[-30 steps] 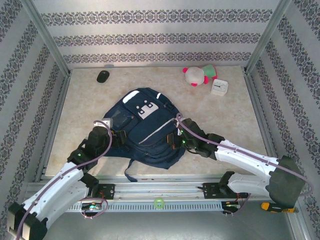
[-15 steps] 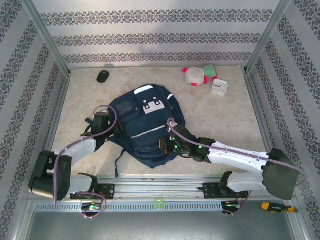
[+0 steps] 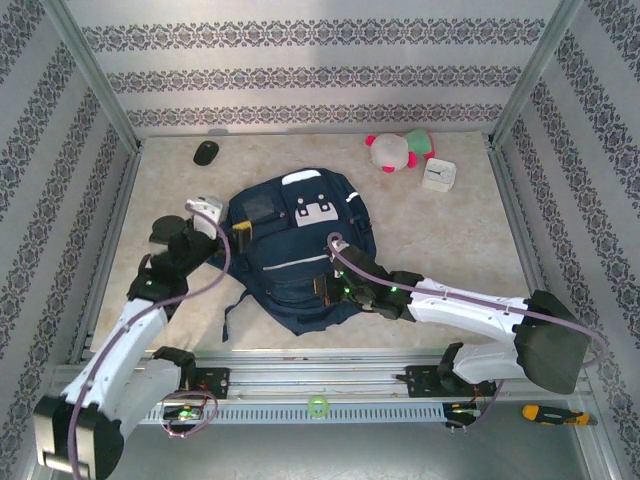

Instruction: Pack the student bag

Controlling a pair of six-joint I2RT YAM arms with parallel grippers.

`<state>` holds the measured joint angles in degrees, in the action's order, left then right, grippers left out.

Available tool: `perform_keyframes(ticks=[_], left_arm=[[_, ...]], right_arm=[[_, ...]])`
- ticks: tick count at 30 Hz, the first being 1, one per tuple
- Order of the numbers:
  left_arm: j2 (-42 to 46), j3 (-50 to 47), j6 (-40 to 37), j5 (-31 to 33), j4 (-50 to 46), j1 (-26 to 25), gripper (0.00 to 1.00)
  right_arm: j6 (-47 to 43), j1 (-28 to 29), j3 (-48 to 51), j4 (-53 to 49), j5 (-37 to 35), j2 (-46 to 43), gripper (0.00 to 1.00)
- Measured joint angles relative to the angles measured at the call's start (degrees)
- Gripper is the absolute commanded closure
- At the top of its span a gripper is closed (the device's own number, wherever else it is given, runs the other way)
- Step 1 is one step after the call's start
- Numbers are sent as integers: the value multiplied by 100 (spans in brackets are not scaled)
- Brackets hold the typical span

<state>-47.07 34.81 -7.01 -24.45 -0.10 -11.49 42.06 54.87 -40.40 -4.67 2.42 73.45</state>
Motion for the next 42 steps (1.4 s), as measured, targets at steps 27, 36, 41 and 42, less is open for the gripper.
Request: perform_keyframes(ticks=[27,36,41,42], left_arm=[[-2039,535,-3165,382,-1014,-2441,94],[-1631,446,-3182,-114,-1156,-1978,96],[-1119,299,-3228,-345,-1421,-1690,79],[-1088,297,-3228,-393,-1478,-1690,70]], right_arm=[[-85,-396,-87,-101,122,-74,100],[-374,-1145,90,-334,485,-555,100],[-625,-1572,212,-407,741,-791,100],[-656,-1561,212,-413,754,-787,100]])
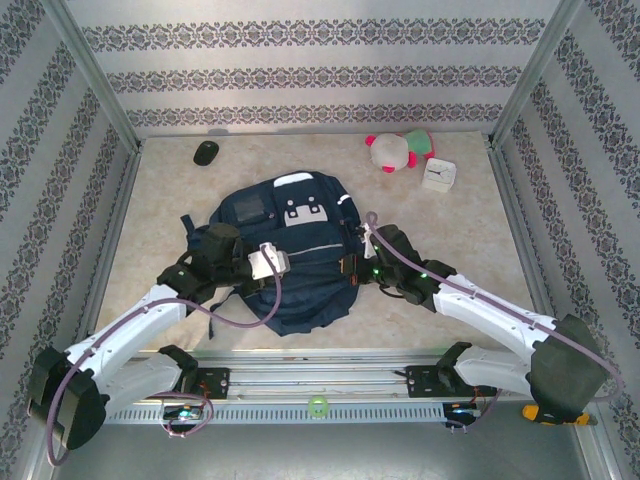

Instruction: Pack the student bag

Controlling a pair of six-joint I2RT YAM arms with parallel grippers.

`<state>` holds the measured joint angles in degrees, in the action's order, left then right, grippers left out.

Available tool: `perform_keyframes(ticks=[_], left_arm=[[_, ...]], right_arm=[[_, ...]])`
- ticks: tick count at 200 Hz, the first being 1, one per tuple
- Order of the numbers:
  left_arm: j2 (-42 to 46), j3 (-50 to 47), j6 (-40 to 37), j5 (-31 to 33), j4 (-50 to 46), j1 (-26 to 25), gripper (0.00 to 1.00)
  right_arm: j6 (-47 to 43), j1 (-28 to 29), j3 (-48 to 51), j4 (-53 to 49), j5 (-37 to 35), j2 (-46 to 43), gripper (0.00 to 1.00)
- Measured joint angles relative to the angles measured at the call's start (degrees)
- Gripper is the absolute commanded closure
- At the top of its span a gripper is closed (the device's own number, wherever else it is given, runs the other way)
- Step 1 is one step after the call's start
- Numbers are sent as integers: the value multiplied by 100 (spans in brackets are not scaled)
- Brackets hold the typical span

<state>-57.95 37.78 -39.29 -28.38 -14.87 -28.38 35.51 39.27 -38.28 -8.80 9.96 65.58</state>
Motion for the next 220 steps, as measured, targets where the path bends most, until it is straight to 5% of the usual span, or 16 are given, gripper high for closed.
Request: perform_keyframes(ticks=[31,117,165,220], left_arm=[[-13,50,225,-225,-37,-35,43],[-1982,1390,796,793,597,-1412,40],[-2629,1600,750,1073,575,-1462,85],[-2197,1447,658,737,522,-1379,96]], right_arm=[[-133,0,0,-22,9,85,100],[-254,37,0,-20,92,133,100],[-245,37,4,-74,-4,72,100],[-140,-129,33,-35,-199,-22,100]])
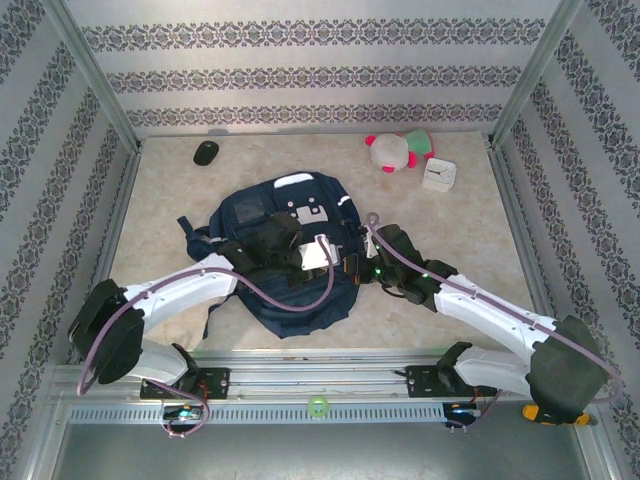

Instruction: Pack the student bag

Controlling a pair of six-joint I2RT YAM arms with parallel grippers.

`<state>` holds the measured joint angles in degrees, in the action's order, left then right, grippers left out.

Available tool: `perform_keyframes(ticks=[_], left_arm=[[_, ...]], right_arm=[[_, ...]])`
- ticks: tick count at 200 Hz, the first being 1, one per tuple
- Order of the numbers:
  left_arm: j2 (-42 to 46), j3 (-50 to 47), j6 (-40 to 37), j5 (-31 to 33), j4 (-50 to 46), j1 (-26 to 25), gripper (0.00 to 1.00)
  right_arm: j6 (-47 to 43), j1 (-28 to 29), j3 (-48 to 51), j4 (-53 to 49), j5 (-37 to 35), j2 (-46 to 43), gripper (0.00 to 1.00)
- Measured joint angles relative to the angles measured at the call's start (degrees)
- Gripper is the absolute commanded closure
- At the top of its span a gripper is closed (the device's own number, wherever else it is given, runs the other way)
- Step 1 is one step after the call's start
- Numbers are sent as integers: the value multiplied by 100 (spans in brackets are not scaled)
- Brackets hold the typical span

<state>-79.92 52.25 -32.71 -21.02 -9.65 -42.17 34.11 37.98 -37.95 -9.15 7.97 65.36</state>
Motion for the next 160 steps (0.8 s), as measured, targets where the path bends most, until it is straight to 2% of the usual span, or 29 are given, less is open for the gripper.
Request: perform_keyframes(ticks=[54,137,149,160], left_arm=[[767,-581,-39,-903,-20,299,98],[796,-590,-577,-1244,-118,557,97],[796,-621,-586,-1244,-105,581,91],[796,-667,-538,-1241,-52,584,72]], right_arm=[[0,-22,-57,188,-37,136,100],[-74,-376,-258,820,649,901,100],[-118,-398,-293,901,682,986,100],[-142,-433,-330,933,743,1043,100]])
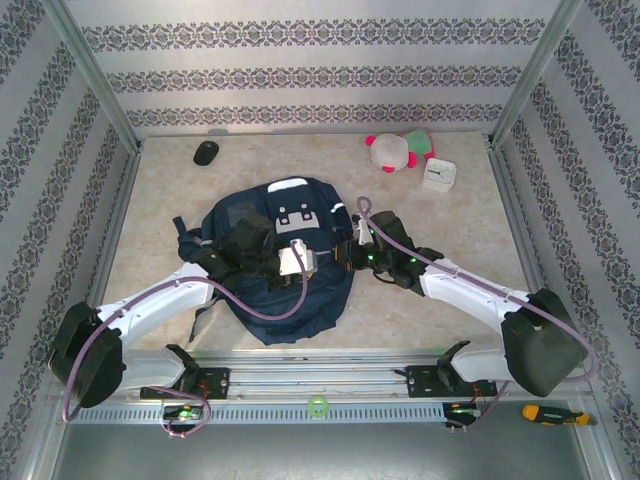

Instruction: Pack the student bag

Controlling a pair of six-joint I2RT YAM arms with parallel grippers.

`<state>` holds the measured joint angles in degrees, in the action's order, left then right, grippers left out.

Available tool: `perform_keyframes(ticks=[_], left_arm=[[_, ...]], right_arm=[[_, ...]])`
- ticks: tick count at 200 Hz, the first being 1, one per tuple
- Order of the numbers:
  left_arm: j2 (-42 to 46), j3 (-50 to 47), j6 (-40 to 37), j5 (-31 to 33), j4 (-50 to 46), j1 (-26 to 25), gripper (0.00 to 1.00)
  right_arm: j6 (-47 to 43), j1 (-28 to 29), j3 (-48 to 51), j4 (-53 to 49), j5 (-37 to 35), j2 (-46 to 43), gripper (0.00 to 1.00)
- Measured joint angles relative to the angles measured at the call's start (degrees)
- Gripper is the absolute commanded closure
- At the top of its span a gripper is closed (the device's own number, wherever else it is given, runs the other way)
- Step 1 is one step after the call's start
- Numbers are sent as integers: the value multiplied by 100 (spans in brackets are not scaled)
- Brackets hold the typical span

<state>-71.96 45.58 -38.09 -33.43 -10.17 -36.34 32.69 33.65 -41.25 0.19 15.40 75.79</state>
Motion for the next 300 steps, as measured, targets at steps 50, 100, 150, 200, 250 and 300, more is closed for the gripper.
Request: perform_keyframes(ticks=[50,100,150,200,250,300], left_arm=[[1145,-411,1961,295,83,-149,24],[2400,-960,5257,2850,-81,-46,23],[1943,-1987,7047,3718,-66,398,25],[247,-2127,7036,3622,1405,649,27],[-1617,-782,6583,3379,2339,1115,25],[-610,-374,5880,3571,2004,1392,1]], right_arm=[[-105,-472,-37,-365,-1082,-372,52],[-535,-472,-772,-876,-1003,-780,49],[-437,9,-970,-645,-546,752,61],[472,208,22,564,-916,1338,61],[619,-39,-328,772,-1322,1565,53],[-236,-551,-426,258,-1318,385,2]])
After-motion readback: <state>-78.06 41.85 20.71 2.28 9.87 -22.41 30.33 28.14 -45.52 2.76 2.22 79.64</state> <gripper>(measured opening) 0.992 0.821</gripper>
